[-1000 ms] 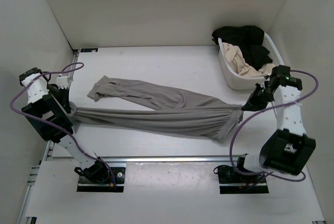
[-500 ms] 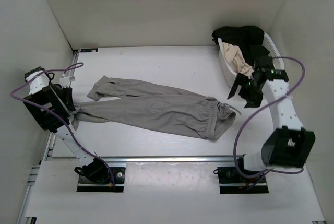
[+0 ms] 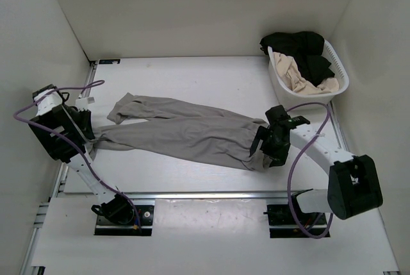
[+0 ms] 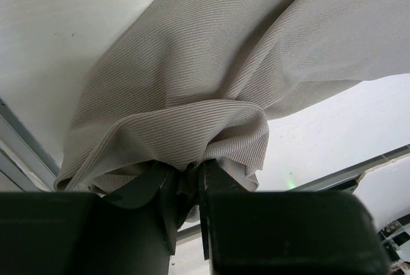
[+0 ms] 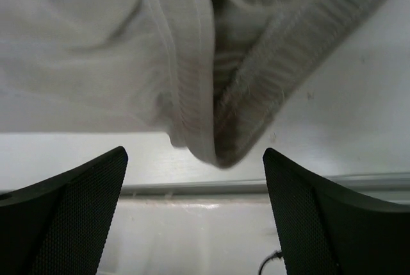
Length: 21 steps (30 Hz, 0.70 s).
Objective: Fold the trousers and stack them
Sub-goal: Flatten the trousers out
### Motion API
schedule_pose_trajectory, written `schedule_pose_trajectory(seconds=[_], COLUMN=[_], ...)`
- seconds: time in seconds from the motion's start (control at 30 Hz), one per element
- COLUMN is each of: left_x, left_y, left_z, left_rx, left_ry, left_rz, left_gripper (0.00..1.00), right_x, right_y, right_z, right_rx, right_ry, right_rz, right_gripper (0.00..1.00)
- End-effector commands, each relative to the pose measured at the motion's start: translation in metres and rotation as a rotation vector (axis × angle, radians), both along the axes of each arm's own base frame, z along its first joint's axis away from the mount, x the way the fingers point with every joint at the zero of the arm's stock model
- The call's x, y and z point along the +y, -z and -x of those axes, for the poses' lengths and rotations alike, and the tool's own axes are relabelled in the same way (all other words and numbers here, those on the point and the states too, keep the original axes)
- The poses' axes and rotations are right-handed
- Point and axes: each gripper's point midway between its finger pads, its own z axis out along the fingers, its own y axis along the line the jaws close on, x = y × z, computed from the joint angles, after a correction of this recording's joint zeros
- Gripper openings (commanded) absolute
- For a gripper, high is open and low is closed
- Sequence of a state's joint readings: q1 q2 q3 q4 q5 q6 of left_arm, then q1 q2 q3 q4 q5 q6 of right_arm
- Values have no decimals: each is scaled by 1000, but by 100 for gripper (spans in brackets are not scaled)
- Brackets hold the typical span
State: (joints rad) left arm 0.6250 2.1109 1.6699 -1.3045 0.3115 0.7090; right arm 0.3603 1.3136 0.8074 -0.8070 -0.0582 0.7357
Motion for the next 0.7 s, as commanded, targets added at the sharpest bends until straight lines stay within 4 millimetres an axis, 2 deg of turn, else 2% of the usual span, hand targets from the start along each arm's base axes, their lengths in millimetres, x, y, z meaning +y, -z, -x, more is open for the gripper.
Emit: schedule_pose_trajectory(seconds=[0.0, 0.03, 0.1, 0.13, 0.17, 0.27, 0.3, 0.37, 0.4, 0.43, 0.47, 0.57, 0.63, 0.67], left_x=[-1, -1, 0, 0, 1, 9, 11, 15, 18, 18, 19, 23, 30, 33], left_y=[-21, -21, -24, -24, -24, -31, -34, -39, -49, -54, -62, -74, -70, -62], left_z=[-5, -5, -5, -5, -4, -14, -16, -23, -30, -35, -40, -53, -52, -53], left_rx=[-68, -68, -76, -76, -69, -99, -106, -122, -151, -170, -199, -244, -220, -195], left_ry=[0, 0, 0, 0, 1, -8, -20, -33, -34, -42, -42, -57, -67, -72], left_rz=[-26, -26, -32, -32, -40, -74, -80, -92, -96, -96, -99, -127, -159, -183], left_gripper=[27, 28, 28, 28, 28, 28, 28, 30, 33, 37, 41, 45, 45, 45], right_x=[6, 8, 11, 12, 16, 16, 9, -6, -17, -27, -35, -56, -63, -69], right_y=[8, 10, 14, 16, 19, 24, 25, 17, 12, 0, -1, -19, -22, -26], right_z=[-33, -36, -41, -40, -37, -23, -7, 8, 23, 26, 36, 48, 62, 63], right_rx=[-91, -97, -93, -79, -53, 9, 70, 62, 98, 58, 69, 30, 64, 69], right_ry=[66, 66, 52, 49, 43, 25, 15, 23, 45, 92, 121, 210, 202, 223], right_rz=[10, 7, 3, -3, -18, -24, 2, 51, 74, 57, 59, 35, 39, 50], right_gripper=[89, 87, 67, 54, 26, 0, 0, 0, 0, 0, 0, 0, 0, 0])
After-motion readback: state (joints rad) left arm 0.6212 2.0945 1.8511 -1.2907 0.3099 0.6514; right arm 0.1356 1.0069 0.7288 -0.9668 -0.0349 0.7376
